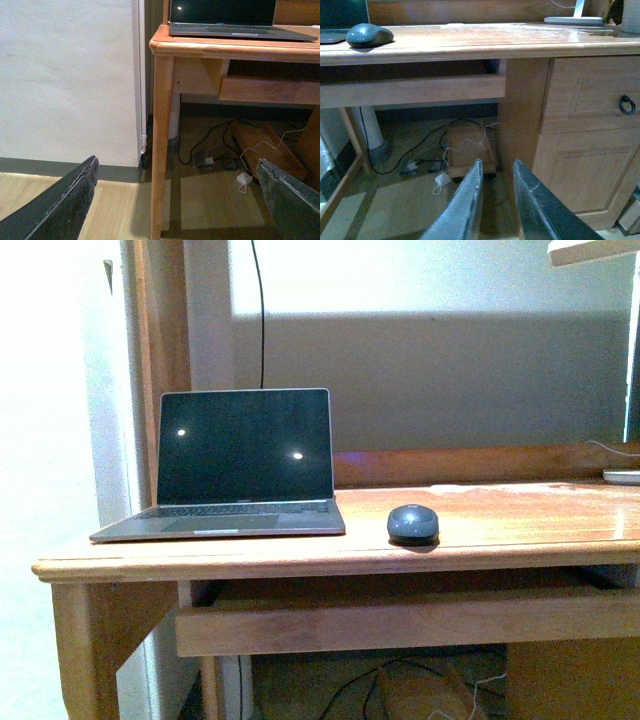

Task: Place mouse

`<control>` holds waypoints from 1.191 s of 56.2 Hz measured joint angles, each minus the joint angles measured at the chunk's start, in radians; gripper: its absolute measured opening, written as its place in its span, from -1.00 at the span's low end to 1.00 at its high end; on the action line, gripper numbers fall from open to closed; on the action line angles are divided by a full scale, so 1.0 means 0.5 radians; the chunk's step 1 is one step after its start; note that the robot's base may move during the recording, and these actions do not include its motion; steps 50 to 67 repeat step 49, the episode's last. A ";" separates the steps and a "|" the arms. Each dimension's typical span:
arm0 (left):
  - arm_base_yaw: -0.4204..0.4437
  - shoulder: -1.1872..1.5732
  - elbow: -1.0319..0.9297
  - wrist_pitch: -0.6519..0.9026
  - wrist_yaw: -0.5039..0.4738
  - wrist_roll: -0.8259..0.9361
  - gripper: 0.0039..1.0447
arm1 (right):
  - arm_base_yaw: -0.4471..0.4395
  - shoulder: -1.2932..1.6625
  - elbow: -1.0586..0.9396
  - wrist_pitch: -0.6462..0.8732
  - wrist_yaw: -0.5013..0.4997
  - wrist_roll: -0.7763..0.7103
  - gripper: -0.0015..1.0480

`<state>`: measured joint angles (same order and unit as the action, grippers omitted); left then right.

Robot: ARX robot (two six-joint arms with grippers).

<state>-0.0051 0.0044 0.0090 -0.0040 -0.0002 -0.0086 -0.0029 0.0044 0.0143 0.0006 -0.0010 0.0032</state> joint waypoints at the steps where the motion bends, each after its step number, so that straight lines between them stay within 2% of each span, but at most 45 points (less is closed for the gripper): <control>1: 0.000 0.000 0.000 0.000 0.000 0.000 0.86 | 0.000 0.000 0.000 0.000 0.000 0.000 -0.37; 9: 0.000 0.000 0.000 0.000 0.000 0.000 0.86 | 0.000 0.000 0.000 0.000 0.001 0.000 0.32; 18: 0.000 0.000 0.000 0.000 0.000 0.000 0.86 | 0.000 0.000 0.000 0.000 0.001 0.000 0.82; 20: 0.000 0.000 0.000 0.000 0.000 0.000 0.86 | 0.000 0.000 0.000 0.000 0.001 0.001 0.89; 67: 0.000 0.000 0.000 0.000 0.000 0.000 0.86 | 0.000 0.000 0.000 0.000 0.001 0.000 0.86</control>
